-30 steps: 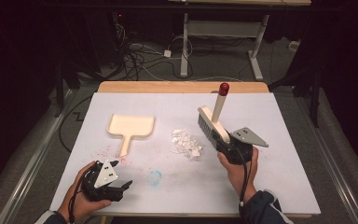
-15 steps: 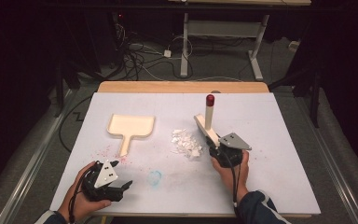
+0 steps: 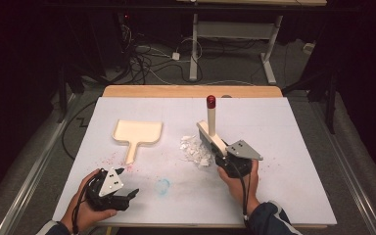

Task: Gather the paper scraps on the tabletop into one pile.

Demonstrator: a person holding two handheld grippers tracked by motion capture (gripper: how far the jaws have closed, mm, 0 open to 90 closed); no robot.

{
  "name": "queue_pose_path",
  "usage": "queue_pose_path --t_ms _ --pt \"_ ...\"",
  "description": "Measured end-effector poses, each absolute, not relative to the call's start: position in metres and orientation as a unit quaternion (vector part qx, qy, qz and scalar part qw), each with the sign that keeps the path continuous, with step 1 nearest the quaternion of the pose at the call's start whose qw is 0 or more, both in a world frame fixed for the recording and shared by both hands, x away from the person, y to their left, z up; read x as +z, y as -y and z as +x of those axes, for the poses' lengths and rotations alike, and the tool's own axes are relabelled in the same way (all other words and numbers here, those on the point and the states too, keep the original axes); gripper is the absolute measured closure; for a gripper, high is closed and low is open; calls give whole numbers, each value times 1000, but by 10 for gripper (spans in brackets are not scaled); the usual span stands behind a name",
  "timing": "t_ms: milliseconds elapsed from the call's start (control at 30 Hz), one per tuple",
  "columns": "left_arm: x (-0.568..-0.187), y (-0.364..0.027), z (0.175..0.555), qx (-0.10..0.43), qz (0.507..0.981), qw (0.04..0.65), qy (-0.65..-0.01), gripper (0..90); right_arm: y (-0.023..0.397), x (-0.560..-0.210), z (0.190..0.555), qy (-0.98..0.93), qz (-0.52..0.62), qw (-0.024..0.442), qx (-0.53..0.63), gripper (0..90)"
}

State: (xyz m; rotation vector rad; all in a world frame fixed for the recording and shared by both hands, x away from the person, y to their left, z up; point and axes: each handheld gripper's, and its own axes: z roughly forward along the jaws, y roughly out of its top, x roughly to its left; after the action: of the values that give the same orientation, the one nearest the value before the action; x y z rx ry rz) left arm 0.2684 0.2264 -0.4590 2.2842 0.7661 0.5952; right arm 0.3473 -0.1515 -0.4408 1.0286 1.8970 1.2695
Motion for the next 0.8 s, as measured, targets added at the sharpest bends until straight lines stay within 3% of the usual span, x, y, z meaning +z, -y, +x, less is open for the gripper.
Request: queue_pose_path --t_ms 167,267,367,600,800 --pt "-459 -226 269 226 872 322 -292 196 168 -423 345 -718 348 273 537 678" --pt "-459 -227 269 228 871 325 -289 196 180 -413 341 -743 270 208 576 678" --pt "-460 -227 270 221 871 326 -294 196 183 -414 338 -760 230 177 581 678" --pt "-460 -226 270 220 874 321 -291 196 180 -445 341 -818 167 104 540 678" --pt "-462 -227 271 217 875 320 -293 196 187 -454 352 -846 154 85 504 677"
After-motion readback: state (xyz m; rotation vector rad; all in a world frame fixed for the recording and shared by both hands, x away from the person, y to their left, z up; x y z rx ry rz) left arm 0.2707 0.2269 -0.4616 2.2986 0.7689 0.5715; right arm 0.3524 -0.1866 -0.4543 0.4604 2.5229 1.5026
